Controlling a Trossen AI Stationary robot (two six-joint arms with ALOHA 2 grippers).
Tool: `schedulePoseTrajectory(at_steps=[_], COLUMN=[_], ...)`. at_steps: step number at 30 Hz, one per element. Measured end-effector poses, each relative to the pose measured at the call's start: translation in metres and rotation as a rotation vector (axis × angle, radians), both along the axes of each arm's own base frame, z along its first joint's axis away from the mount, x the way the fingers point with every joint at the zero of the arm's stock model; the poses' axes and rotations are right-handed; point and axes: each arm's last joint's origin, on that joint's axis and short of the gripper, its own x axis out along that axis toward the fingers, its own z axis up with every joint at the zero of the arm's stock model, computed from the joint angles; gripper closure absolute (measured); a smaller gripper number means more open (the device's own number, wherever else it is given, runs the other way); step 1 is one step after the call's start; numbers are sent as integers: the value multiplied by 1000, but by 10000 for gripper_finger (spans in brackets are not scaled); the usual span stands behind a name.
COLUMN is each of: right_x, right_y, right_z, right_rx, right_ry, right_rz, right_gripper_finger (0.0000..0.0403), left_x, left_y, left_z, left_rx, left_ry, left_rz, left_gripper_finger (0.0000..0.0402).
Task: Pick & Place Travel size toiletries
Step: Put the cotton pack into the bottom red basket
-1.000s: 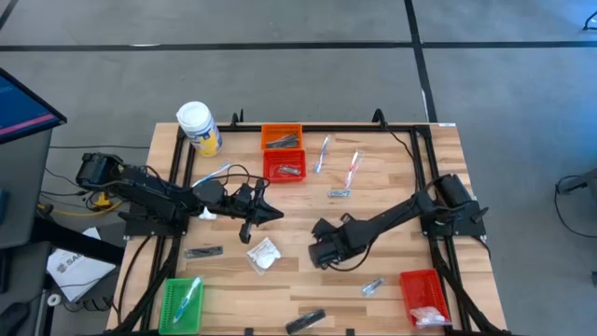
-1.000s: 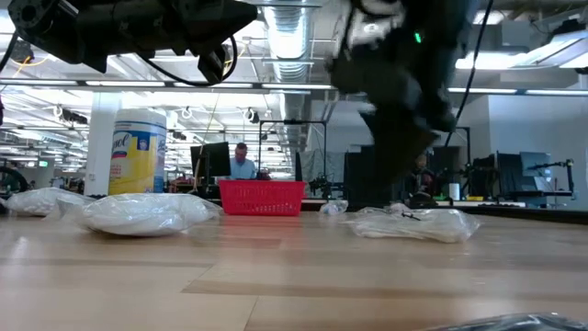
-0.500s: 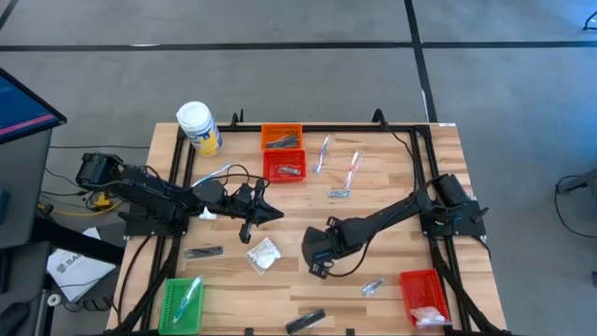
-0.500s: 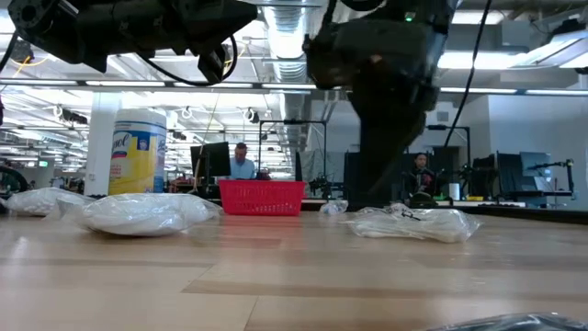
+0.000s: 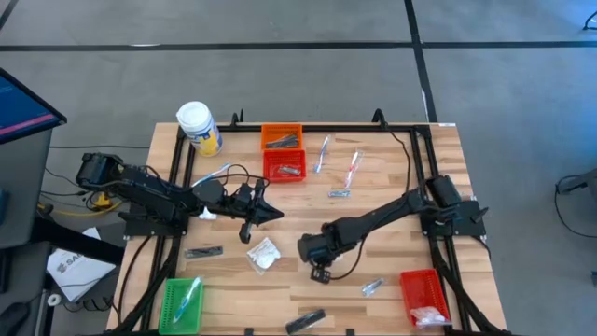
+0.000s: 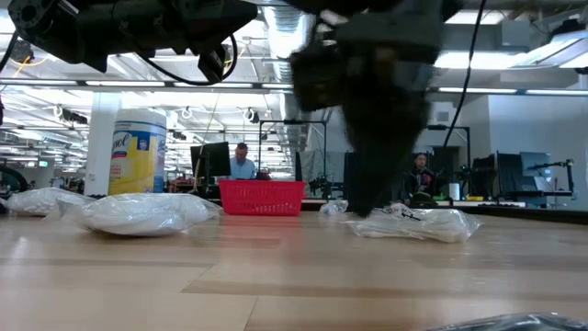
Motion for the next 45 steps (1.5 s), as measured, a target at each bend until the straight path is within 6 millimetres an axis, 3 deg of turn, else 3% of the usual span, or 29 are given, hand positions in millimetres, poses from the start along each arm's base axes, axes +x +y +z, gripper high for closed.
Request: schedulePoseTrajectory(at_steps=[3, 17, 26, 32, 35, 41, 45], right_x=[3, 5, -13, -19, -28, -70, -93], right_y=[-5, -20, -40, -28, -20, -10, -3], right_z=[-15, -18, -18, 9, 32, 70, 86], right_rx=[-3, -159, -528, -599, -606, -645, -672], right_ry=[54, 46, 79, 2, -64, -7, 17], right_rz=[-4, -211, -492, -489, -491, -576, -640], right_gripper_finger=[403, 403, 403, 403, 403, 403, 403], left_x=[0, 0, 0, 0, 0, 2, 21], left_y=[0, 0, 0, 0, 0, -1, -6], left_z=[0, 0, 0, 0, 0, -2, -6], left_rx=[0, 0, 0, -2, -2, -26, -46], left_ry=[0, -1, 0, 1, 1, 31, 116], left_rz=[0, -1, -1, -1, -1, -39, -129], left_gripper_finger=[401, 401, 401, 401, 401, 402, 401])
